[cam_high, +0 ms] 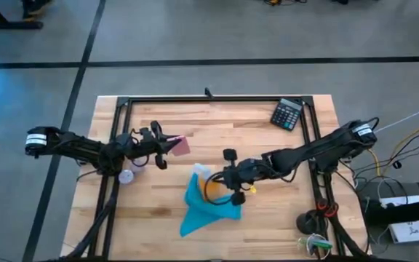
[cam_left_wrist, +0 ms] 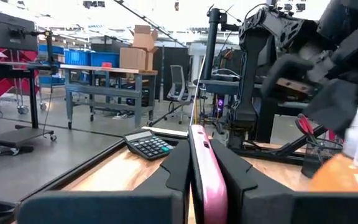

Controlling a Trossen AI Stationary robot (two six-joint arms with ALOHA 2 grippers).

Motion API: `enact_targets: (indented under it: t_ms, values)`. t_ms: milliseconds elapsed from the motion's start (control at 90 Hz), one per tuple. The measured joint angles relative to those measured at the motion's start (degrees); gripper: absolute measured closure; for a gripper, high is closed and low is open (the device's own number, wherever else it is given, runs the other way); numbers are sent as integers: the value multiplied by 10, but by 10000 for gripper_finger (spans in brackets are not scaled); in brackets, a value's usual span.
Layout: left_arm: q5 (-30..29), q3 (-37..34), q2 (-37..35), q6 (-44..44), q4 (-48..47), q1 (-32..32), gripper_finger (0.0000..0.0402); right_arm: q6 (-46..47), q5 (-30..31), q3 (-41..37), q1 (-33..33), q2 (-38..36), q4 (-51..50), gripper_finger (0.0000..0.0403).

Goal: Apply microfiber cloth
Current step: Spray the front of the pink cellphone using yellow spray bottle

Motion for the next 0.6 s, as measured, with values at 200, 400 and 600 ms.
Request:
enact_targets:
  t_ms: [200, 400, 600]
  values:
    - [0, 0, 0, 0, 0, 0, 381, 11, -3, -3, 0, 1, -78, 399]
    - [0, 0, 10, 0, -1, 0, 384, 9, 17, -8, -14, 0, -117, 359]
    - [0, 1, 23, -2, 5, 0, 384, -38, 45, -63, -57, 26, -11, 296]
